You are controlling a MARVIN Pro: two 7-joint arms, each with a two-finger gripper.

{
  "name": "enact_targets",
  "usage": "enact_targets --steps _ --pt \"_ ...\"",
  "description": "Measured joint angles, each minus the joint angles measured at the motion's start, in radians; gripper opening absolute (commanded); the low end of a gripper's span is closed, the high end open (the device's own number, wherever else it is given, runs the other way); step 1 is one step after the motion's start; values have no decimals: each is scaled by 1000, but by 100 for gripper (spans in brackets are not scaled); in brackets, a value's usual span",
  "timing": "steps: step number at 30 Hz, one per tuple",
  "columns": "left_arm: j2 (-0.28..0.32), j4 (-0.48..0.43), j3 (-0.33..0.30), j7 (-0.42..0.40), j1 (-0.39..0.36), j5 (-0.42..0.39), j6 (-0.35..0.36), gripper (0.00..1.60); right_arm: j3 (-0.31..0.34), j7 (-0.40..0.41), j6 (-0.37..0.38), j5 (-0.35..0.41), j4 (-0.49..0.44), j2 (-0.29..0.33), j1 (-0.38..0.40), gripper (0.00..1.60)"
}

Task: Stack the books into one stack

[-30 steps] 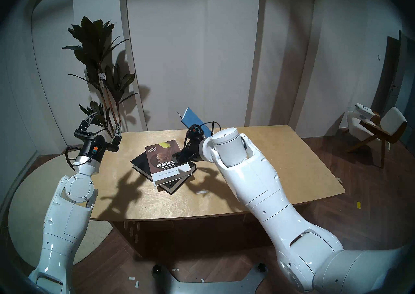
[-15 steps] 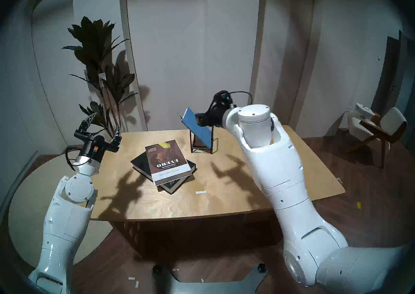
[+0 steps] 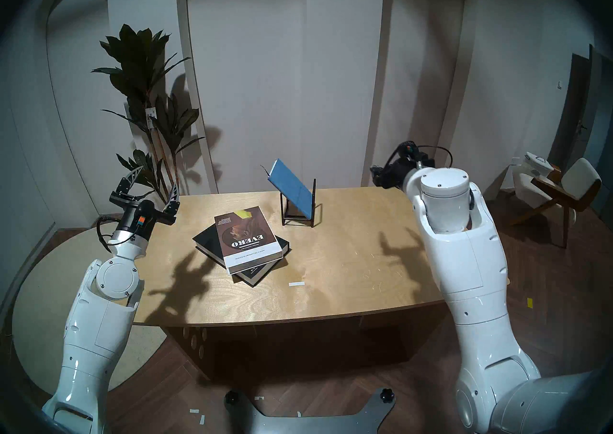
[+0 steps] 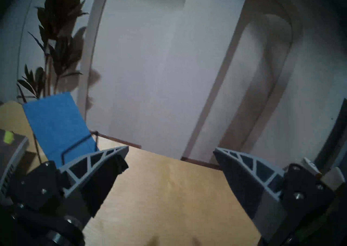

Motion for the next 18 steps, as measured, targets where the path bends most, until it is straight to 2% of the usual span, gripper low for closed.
enact_targets --steps 8,18 --pt "0 0 0 0 0 1 -1 160 41 -70 -48 -73 63 65 -101 160" --pt "0 0 0 1 0 2 -1 160 -25 -169 -192 -151 -26 94 -186 160"
